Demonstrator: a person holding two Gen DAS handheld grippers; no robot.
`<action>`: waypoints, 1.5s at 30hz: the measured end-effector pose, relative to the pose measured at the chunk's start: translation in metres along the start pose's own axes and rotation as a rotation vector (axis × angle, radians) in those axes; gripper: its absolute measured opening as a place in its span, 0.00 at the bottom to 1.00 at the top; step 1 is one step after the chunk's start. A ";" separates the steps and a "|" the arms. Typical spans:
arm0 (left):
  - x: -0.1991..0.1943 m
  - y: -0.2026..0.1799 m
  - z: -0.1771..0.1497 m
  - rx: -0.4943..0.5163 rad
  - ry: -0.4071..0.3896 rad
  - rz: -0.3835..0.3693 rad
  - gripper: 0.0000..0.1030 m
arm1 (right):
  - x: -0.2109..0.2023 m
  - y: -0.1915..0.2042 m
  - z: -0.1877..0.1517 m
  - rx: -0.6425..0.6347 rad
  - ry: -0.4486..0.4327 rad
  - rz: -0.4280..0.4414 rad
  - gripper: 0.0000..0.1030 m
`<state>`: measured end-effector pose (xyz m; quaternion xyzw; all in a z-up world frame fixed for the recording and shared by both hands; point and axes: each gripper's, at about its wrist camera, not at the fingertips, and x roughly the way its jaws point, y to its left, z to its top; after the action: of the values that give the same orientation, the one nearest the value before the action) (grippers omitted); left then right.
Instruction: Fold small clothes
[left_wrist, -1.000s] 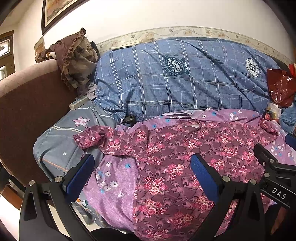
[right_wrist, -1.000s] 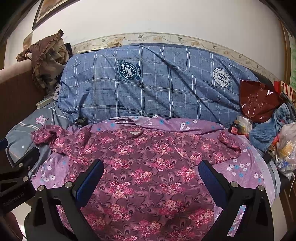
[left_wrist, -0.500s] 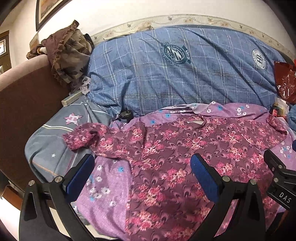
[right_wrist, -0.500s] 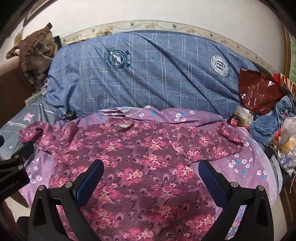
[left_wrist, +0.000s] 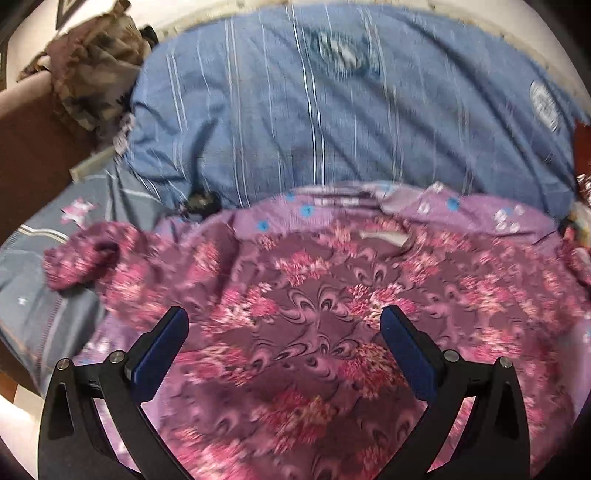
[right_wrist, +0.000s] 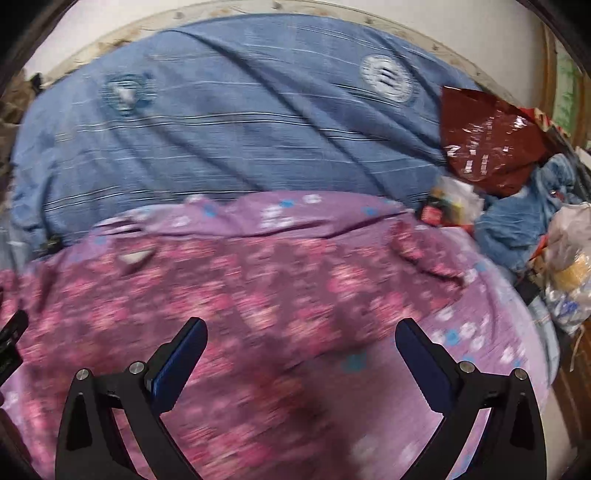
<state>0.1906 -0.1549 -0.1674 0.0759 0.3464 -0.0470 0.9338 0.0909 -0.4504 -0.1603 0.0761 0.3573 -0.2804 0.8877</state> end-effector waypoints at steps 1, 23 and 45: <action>0.010 -0.002 -0.001 0.002 0.008 0.006 1.00 | 0.015 -0.015 0.004 0.009 0.008 -0.018 0.99; 0.067 -0.030 -0.006 0.132 0.034 0.026 1.00 | 0.168 -0.137 0.069 0.076 0.065 -0.042 0.99; 0.052 0.021 0.008 0.025 0.003 0.064 1.00 | 0.079 -0.106 0.083 0.462 0.035 0.632 0.11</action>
<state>0.2377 -0.1375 -0.1931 0.0986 0.3445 -0.0211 0.9334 0.1278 -0.6019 -0.1461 0.3850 0.2589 -0.0650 0.8835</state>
